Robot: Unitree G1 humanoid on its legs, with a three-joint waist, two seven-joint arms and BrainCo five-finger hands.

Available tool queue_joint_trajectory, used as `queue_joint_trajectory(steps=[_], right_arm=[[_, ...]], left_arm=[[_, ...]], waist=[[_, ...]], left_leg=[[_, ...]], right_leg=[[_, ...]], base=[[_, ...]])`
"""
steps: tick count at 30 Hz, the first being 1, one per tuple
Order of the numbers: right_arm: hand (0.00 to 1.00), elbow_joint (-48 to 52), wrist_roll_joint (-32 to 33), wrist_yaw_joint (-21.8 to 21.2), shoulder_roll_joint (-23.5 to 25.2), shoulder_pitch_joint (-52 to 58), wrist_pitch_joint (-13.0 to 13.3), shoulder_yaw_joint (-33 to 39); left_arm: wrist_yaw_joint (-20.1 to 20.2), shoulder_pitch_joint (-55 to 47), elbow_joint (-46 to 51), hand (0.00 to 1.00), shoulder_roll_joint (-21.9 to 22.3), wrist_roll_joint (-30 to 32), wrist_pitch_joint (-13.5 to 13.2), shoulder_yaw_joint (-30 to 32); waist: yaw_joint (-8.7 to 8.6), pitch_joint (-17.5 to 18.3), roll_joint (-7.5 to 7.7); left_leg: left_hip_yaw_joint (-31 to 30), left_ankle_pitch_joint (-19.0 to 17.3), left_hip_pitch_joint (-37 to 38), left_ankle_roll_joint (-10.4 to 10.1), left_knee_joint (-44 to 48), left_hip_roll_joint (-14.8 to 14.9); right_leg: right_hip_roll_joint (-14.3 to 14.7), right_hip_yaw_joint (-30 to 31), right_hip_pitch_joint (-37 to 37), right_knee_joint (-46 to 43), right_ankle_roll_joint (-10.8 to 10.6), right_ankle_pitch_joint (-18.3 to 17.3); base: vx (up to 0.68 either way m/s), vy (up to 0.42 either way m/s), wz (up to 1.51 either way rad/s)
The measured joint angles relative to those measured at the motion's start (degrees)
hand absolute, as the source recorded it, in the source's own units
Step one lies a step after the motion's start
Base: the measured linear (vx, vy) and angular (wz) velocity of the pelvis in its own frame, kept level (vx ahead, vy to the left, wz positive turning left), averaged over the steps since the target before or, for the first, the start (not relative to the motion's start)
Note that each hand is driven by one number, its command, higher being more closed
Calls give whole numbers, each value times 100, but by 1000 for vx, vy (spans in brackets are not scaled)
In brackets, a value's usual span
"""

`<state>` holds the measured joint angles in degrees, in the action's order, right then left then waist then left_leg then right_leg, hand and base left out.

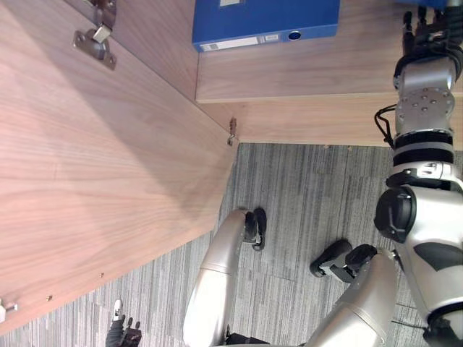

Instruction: Walk over to the cabinet, pick up the folder, carry it to the office cabinet, place the folder inside the office cabinet, then close the office cabinet door

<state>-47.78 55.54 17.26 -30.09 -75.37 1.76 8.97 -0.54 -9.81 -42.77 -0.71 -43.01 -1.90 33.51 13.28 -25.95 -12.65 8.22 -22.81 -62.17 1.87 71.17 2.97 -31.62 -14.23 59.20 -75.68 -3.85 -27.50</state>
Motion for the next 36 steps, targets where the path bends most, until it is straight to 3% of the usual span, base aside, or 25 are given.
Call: queue_joint_trajectory(steps=[4,6,12,17,25,27,32,36], right_arm=[[0,-92,-806,-404,-181,-139,-367,-917],[0,-162,-1803,-755,-377,-262,-665,-1536],[0,-265,-3562,-1165,-641,-644,-869,-2248],[0,-277,-4406,-1307,-792,-1038,-869,-2433],[0,-371,-5484,-1917,-938,-1005,-759,-2442],[0,-123,-5713,-2234,-1055,-791,-615,-2640],[0,727,-5963,-2527,-1253,-36,-327,-2938],[0,1486,-6412,-2687,-1255,962,-49,-3173]], left_arm=[[9,6,5,0,-98,0,-30,1],[55,8,8,0,-217,69,-33,5],[175,11,72,0,-316,258,-111,187],[223,14,72,0,-380,303,-186,497],[309,163,75,0,-387,382,-212,595],[387,164,68,0,-392,424,-209,595],[489,166,-18,0,-406,436,-204,485],[599,168,-237,0,-407,448,-192,118]], waist=[[-5,0,1],[7,-7,10],[-10,-10,14],[6,-21,28],[-20,-50,32],[-67,-59,46],[-163,-119,148],[-368,-133,344]], left_leg=[[-1,5,-77,-10,-4,57],[0,13,-137,-20,-2,120],[8,50,-142,-45,-91,124],[43,121,-325,-67,-191,174],[37,117,-407,-76,-122,268],[51,113,-389,-81,-107,306],[120,125,-269,-105,-206,415],[218,209,183,-171,-611,452]], right_leg=[[76,6,101,10,23,12],[147,3,167,28,48,29],[156,-1,198,87,60,40],[231,14,448,154,92,99],[356,98,585,127,111,112],[390,116,584,130,105,118],[540,166,552,261,106,189],[679,157,196,655,130,348]], base=[[28,-35,-8],[28,-35,-10],[9,-7,-1],[7,-6,-3],[17,-4,-8],[-8,9,-9],[-12,0,-16],[24,3,-16]])
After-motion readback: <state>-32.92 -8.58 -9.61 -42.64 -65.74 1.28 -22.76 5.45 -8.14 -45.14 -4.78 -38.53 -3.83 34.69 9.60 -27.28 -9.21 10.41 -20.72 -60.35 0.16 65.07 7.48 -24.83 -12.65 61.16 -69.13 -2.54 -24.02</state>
